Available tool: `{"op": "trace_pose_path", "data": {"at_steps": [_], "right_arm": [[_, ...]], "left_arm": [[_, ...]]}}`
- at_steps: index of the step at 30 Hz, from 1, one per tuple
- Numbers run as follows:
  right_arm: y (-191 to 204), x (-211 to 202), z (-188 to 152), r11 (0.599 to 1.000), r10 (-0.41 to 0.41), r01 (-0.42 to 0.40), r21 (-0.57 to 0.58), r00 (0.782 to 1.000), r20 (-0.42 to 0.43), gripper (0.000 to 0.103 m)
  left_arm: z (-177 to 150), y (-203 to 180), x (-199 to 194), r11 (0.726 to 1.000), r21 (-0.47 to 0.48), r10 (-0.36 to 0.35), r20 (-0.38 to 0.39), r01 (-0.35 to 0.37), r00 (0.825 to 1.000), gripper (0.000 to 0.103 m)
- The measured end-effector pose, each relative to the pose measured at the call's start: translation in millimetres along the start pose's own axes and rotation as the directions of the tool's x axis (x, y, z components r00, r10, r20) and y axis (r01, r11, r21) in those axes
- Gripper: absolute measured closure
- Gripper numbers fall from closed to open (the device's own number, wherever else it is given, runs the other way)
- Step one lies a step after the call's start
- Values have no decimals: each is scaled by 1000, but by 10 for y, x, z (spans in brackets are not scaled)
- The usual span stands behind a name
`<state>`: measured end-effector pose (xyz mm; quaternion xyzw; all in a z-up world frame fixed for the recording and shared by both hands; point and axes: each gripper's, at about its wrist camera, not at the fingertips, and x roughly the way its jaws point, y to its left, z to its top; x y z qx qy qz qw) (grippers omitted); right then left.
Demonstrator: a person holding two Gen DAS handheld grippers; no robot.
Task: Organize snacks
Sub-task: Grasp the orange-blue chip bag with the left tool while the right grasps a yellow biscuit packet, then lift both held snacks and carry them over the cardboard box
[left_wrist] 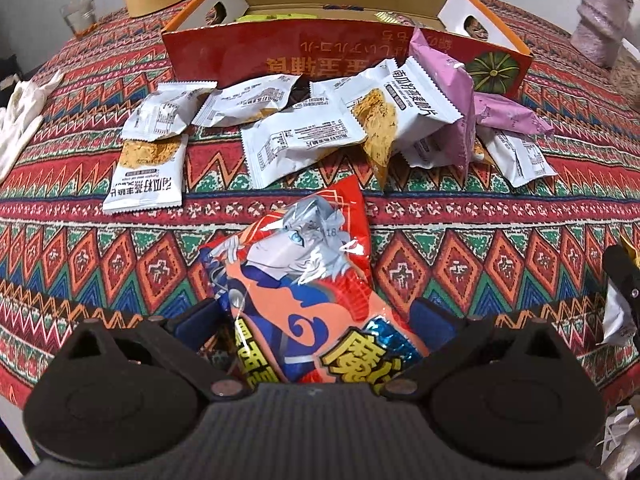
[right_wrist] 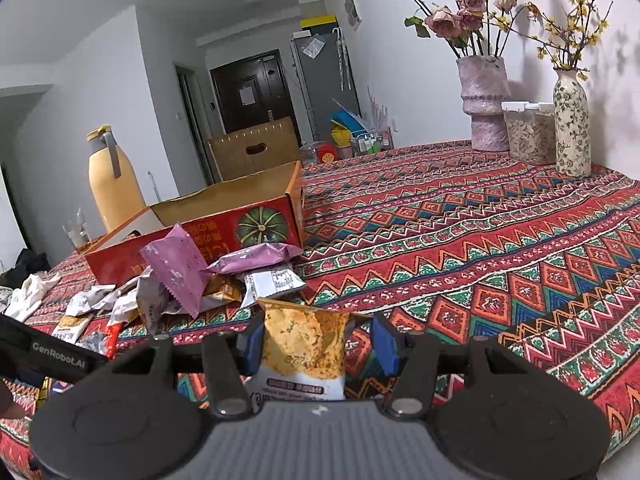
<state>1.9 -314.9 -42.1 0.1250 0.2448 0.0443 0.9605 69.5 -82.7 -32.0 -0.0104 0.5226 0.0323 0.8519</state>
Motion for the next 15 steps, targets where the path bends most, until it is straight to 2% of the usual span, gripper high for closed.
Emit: {"op": "trace_pose_path", "data": {"at_steps": [6,8,15], "right_arm": [[93,-26,-1,1000,-6,6,-23,1000,-2,49],[110,-29,-1,1000,-9,9,-28,1000,-4,49],[204,-38,4,999,-10,9,-50,1000,-6,49]], "left_arm": [[-31,95,-44,997,67,-35,40,32,999,12],[-30,144,-63,996,85,-46,49,42,998,21],[-50,273,-127,993,106,-67,67,60,996,32]]}}
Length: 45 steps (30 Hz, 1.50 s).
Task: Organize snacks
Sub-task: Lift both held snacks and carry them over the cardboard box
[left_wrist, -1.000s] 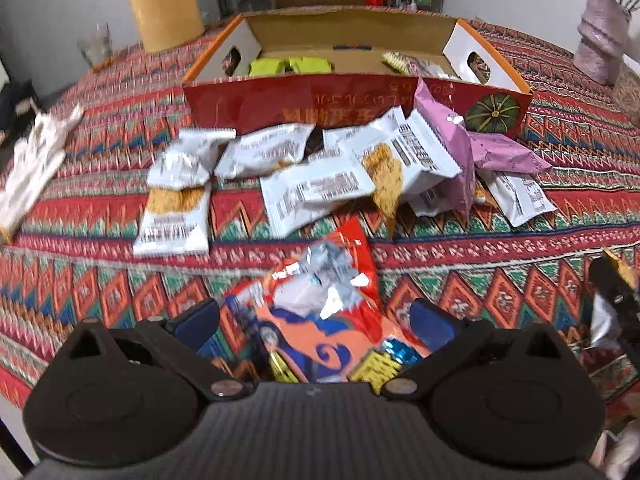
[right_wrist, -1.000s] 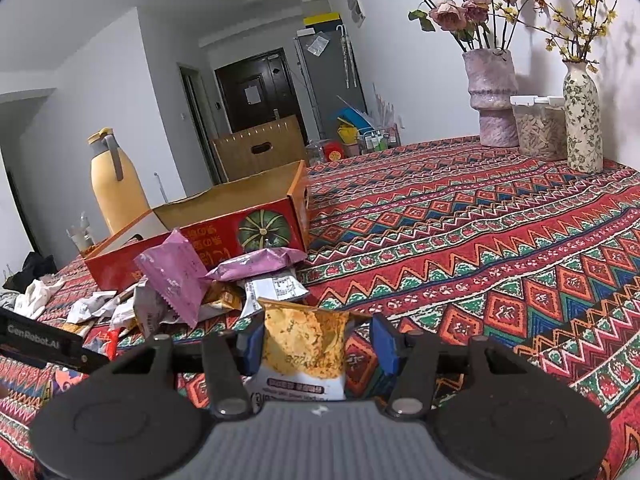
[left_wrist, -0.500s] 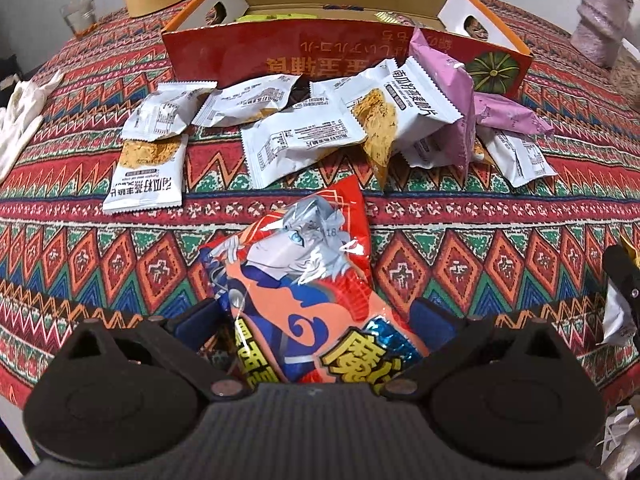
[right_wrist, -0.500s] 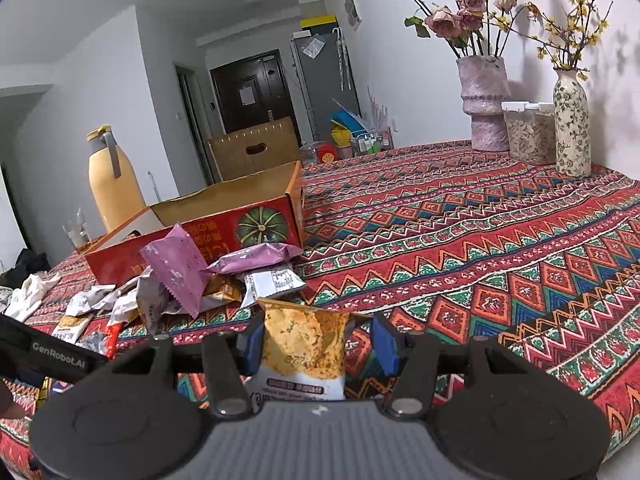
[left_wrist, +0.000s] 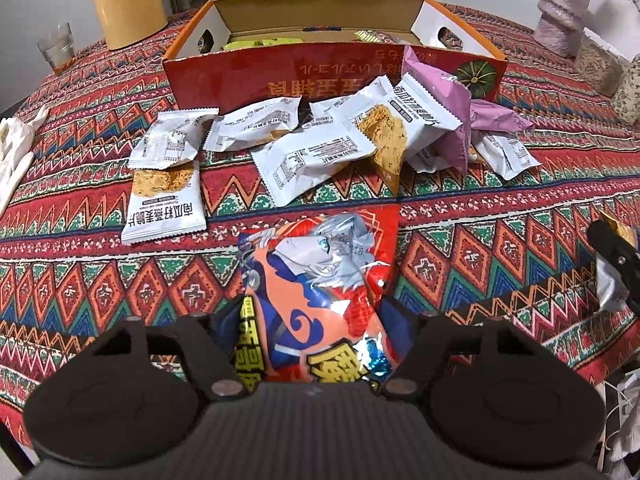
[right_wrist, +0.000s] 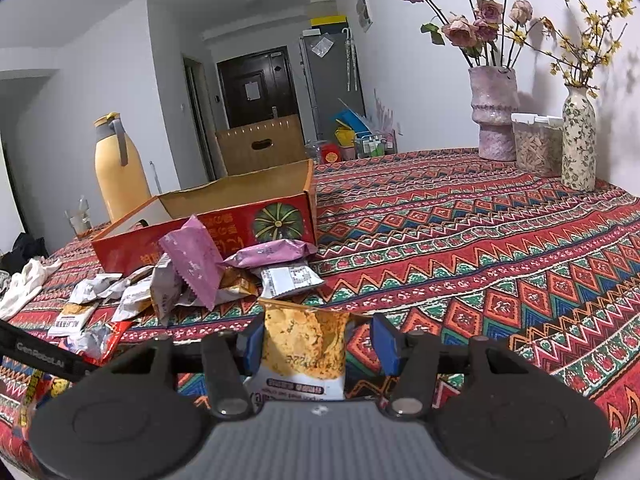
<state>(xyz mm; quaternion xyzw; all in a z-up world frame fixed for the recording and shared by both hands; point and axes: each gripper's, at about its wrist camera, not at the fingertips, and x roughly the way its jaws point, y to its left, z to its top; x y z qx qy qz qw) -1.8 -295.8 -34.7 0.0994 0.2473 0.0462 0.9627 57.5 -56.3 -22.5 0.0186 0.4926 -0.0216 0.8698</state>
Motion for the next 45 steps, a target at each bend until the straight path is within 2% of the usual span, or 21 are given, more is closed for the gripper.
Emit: {"op": "trace_pose_path", "data": {"at_steps": [11,26,37,45], "right_arm": [[124,-14,45,999,8,-8,-32,1000,3,49],[269,20,232,998,34,-32,-54,998,48,49],[389,139,547,996,59,-52,-73,993,103,49],[514,322,792,993,79,-67,-95,989,128,49]], "left_arm": [[-5,82,-125,1000,9,-5,50,5,999,36],[229,193,-446,1000,-2,-8,171,8,985,41],[519,253,-641,999,-43,-19,281,32,959,43],[836,336,-744,994,-91,-31,359,68,933,43]]}}
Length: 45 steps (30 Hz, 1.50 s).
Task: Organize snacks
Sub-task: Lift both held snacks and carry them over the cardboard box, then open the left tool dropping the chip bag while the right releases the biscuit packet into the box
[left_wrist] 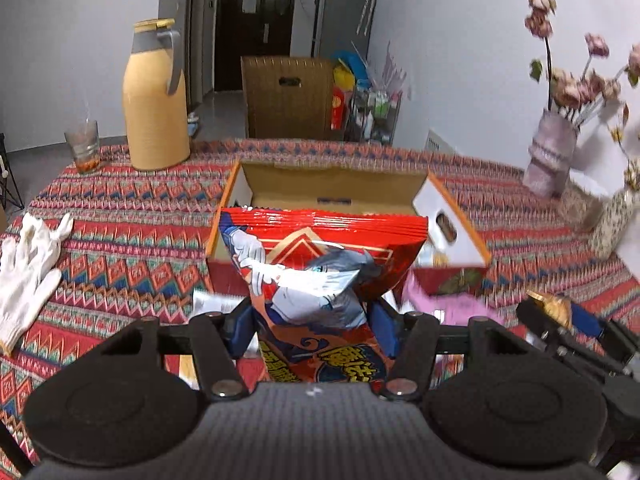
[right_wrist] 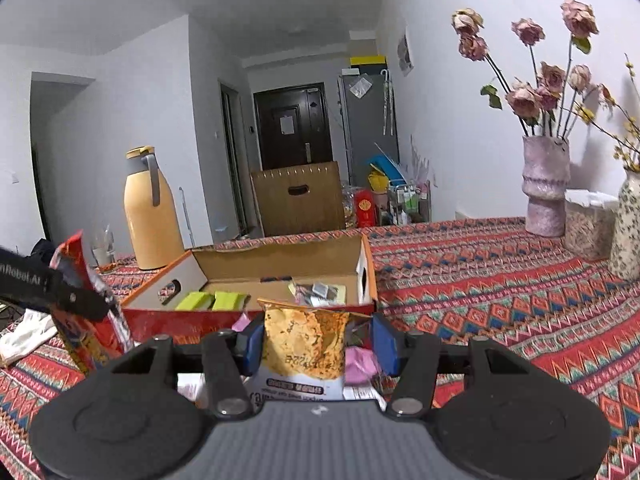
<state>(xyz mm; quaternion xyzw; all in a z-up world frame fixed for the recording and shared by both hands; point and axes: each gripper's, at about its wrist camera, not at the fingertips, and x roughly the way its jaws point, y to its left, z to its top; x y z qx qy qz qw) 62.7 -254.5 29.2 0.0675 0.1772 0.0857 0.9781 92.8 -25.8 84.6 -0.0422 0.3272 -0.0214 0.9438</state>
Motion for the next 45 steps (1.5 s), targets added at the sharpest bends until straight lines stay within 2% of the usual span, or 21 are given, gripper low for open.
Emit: {"op": "trace_pose_path", "data": {"at_steps": [11,15,26,32,37,39,41,43,45], "right_arm": [[138,488,412,999,10,-9,-51,1000,22,49],[164,714,556,998,10,-9,-59,1000,18,49],[141,1385,683,999,-10,8,-53,999,-45,49],[152,1723,594,999,-19,14,-48,995,-101,49],[143,1900,462,999,-8,0,-51,989,-149,49],[160,1948,415,998,-8,-3,-65,986,-164,48],[168,1973,392,997,-9,-4,-74,985,-174,47],[155,1973,376,997,-4,-8,-71,984,-176,38],[134,1938,373,998,-3,-7,-62,986,-164,16]], "left_arm": [[570,80,225,996,-91,-8,104,18,995,43],[709,96,390,994,-111,1,115,11,993,43],[828,150,1022,991,-132,5,50,2,999,43],[760,240,1374,987,-156,25,-12,-27,1000,43],[679,327,1586,985,-166,39,-18,-41,999,42],[666,343,1607,986,-159,45,-7,-46,999,38],[653,330,1596,988,-146,53,4,-52,999,25],[639,328,1594,988,-143,56,15,-53,998,13],[619,322,1588,990,-133,61,35,-56,998,3]]}}
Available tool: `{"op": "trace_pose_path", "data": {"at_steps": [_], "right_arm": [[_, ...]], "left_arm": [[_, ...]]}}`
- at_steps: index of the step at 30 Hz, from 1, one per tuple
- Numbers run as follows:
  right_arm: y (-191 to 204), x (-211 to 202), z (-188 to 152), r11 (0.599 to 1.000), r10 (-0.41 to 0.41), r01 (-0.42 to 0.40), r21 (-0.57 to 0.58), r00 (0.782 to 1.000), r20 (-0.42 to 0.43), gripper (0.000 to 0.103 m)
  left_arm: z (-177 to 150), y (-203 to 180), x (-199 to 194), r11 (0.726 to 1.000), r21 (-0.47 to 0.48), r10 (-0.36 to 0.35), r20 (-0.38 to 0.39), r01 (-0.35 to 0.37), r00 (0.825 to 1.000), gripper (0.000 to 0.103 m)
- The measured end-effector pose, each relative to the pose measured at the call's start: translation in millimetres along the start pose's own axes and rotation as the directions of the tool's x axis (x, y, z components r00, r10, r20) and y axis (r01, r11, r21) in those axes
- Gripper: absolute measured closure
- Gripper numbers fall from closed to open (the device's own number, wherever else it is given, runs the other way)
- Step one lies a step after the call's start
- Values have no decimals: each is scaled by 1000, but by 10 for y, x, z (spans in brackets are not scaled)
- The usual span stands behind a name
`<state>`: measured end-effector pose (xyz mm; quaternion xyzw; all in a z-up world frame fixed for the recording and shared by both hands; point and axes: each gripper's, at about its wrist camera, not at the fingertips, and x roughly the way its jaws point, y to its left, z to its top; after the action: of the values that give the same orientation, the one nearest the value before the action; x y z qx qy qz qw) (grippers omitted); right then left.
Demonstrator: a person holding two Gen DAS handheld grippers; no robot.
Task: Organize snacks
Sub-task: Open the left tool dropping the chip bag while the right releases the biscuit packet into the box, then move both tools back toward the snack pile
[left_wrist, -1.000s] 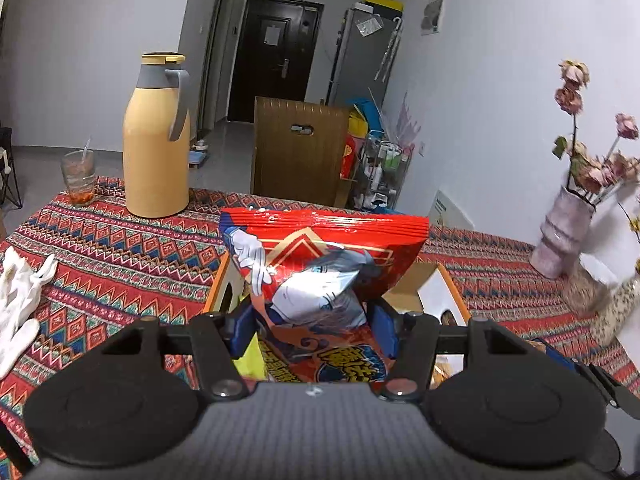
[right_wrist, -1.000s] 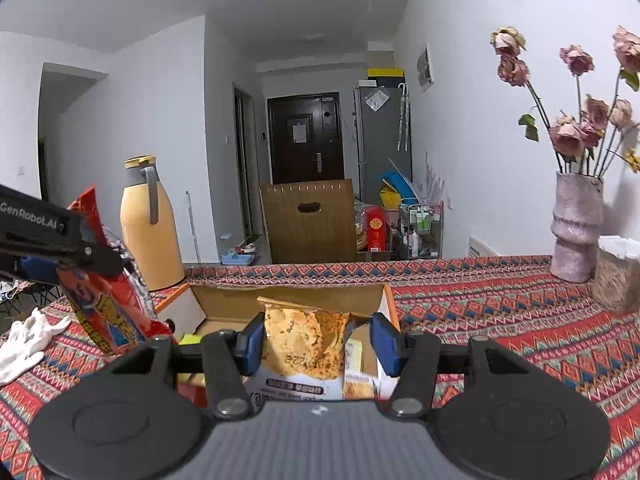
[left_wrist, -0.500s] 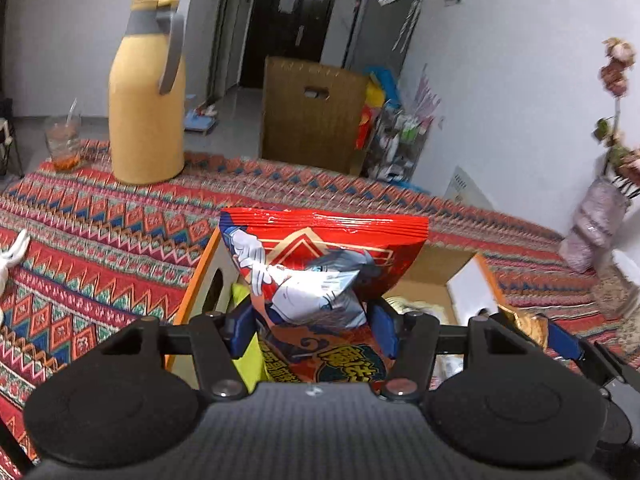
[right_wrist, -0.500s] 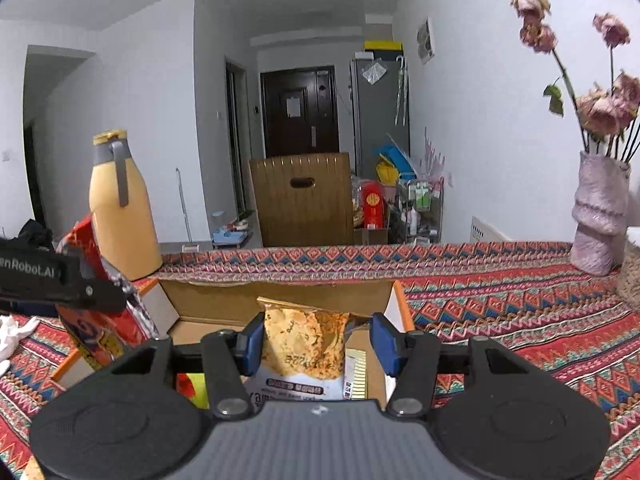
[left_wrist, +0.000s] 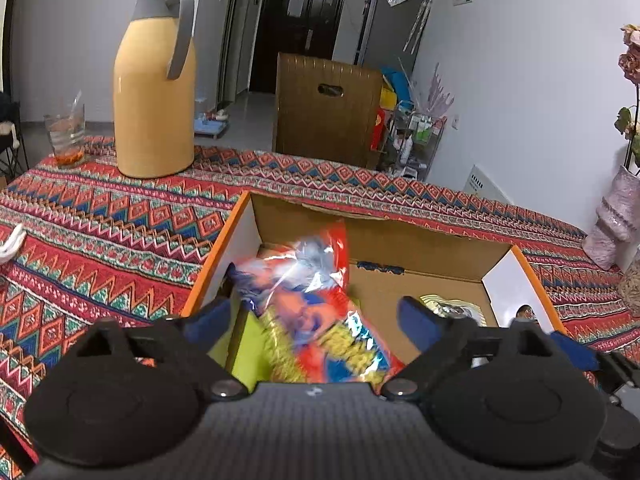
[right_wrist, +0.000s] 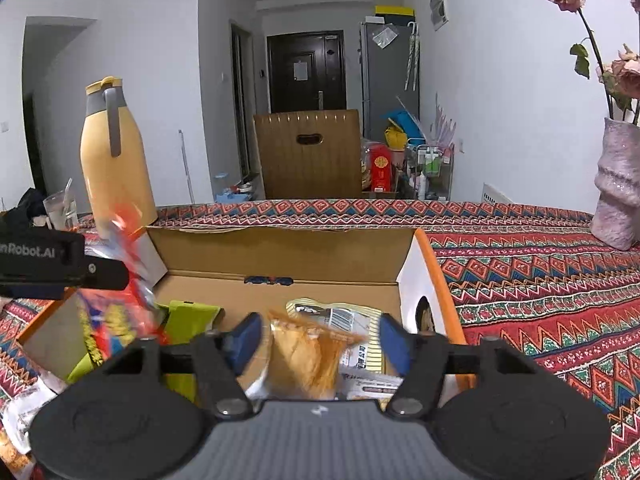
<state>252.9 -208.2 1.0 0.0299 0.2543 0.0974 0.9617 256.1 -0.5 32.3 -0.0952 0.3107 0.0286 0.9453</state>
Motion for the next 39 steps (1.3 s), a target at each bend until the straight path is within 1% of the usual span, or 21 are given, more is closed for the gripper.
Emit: {"op": "trace_pose_path", "data": {"at_steps": [1,3,5,9,18,22,30,35,39], "right_arm": [[-11,-32,-6,1000,5,-5,5,1000,12,12],[-26,-76,-8,1000,10,-10,16,1000,24,0],[-47,-113,-7,1000,10,-11,26,999,32,0],[-63,-131,4,999,1,-3,40,999,43,0],[-100,-182,5,998,-19,15,53,998,62,0],[-110,-238,7,998,-18,14,54,997,76,0],[-60,-431,75,999,-19,14,40,992,123,0],[-25,-638,145,999,-28,24,31,986,162,0],[4,-788,132,999,-27,23,24,984,174,0]], "left_arm": [[-6,-1,-12,1000,-1,-4,7,4,1000,0],[-4,13,-31,1000,-9,-11,14,11,1000,0],[-10,33,-43,1000,-17,-16,19,16,1000,0],[-17,41,-38,1000,-29,-4,13,4,1000,0],[-30,54,-54,999,-34,-3,8,4,1000,0],[-22,50,-111,999,-34,-9,19,10,1000,0],[-1,-18,-362,999,-24,-32,58,34,998,0],[10,-60,-574,999,-12,-42,84,44,996,0],[-10,-38,-723,999,-17,-47,95,49,994,0]]}}
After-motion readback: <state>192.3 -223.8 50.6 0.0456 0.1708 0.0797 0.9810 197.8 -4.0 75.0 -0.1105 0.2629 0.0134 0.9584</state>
